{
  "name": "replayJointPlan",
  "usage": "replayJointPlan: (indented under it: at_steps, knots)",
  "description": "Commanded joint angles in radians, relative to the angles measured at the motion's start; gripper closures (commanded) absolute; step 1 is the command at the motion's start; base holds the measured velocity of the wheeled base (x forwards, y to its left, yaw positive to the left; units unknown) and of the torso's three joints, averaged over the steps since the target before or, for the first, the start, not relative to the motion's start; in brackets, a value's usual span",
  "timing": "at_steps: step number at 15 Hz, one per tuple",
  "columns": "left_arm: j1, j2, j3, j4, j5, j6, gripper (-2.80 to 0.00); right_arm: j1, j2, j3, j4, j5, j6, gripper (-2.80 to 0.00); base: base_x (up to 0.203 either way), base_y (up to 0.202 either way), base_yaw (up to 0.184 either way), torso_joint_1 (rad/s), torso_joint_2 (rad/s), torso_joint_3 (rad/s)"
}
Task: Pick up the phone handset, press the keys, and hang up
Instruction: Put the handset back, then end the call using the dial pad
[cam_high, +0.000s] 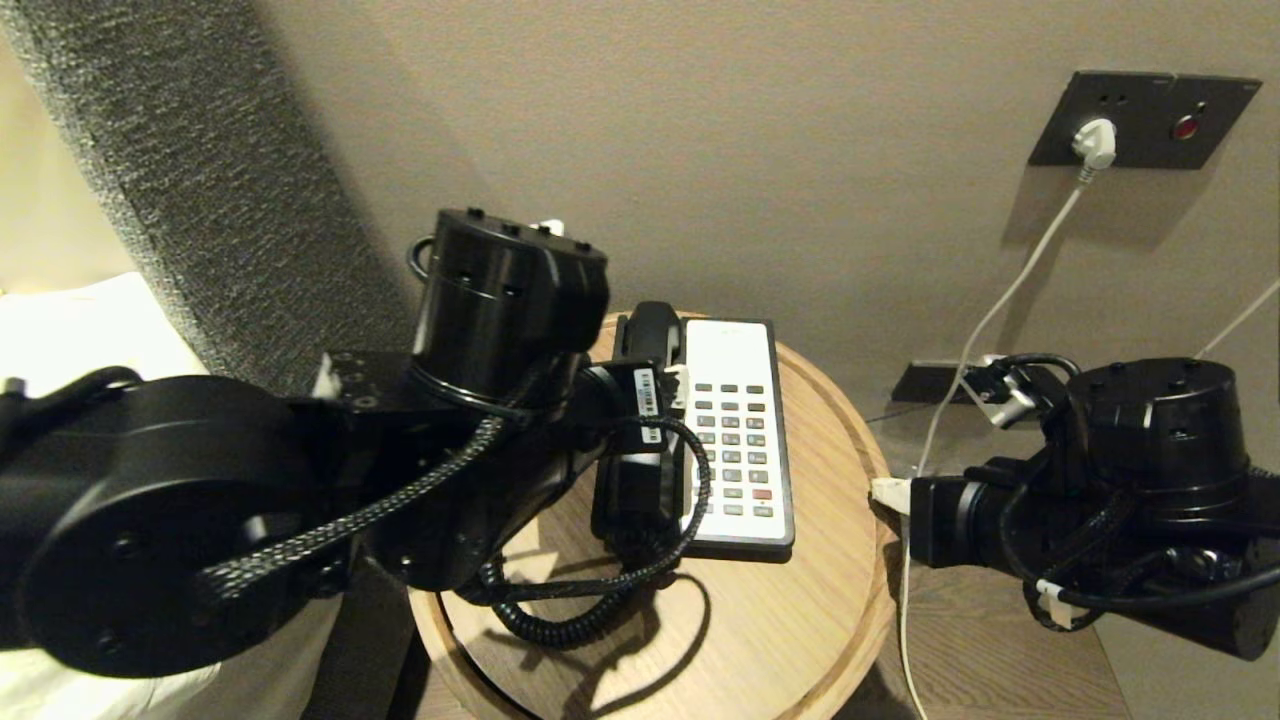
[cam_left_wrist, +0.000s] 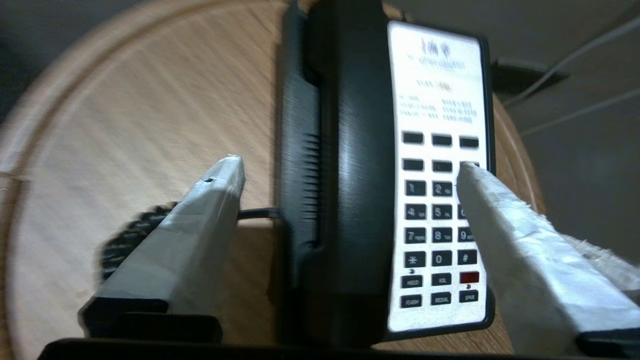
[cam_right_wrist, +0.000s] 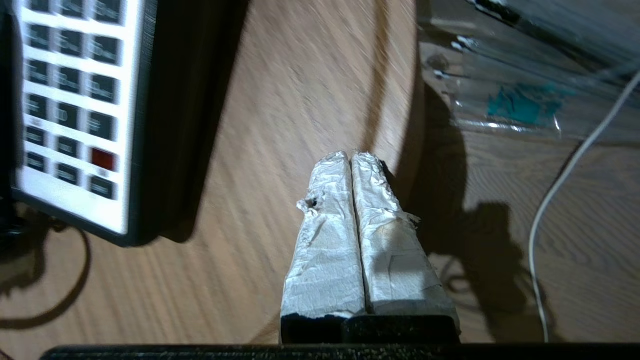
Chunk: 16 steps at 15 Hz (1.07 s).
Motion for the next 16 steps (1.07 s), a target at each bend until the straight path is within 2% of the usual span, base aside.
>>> replayJointPlan:
  at_steps: [1, 6, 8, 10, 12, 16]
  knots:
    - [0.037, -0.151, 0.065, 0.001, -0.005, -0.004, 0.0, 0.021, -0.006, -0.023, -0.003, -0.005, 0.002, 0.0, 0.0, 0.0, 0.0, 0.0, 0.0, 0.0]
    - [0.138, -0.46, 0.268, 0.01, -0.091, -0.005, 0.0, 0.145, -0.04, -0.114, 0.006, -0.011, 0.001, 0.0, 0.0, 0.0, 0.0, 0.0, 0.0, 0.0]
    - [0.229, -0.584, 0.385, 0.007, -0.141, -0.002, 0.0, 0.155, -0.042, -0.119, -0.003, -0.006, 0.004, 0.0, 0.0, 0.0, 0.0, 0.0, 0.0, 0.0]
    - [0.311, -0.66, 0.432, 0.008, -0.183, -0.015, 0.0, 0.182, -0.041, -0.105, -0.003, 0.003, 0.008, 0.0, 0.0, 0.0, 0.0, 0.0, 0.0, 0.0]
    - [0.327, -0.694, 0.452, 0.009, -0.21, -0.033, 0.0, 0.188, -0.033, -0.102, -0.003, 0.003, 0.006, 0.0, 0.0, 0.0, 0.0, 0.0, 0.0, 0.0]
    - [0.337, -0.727, 0.476, 0.005, -0.219, -0.037, 0.0, 0.198, 0.054, -0.116, -0.021, 0.018, 0.009, 0.0, 0.0, 0.0, 0.0, 0.0, 0.0, 0.0]
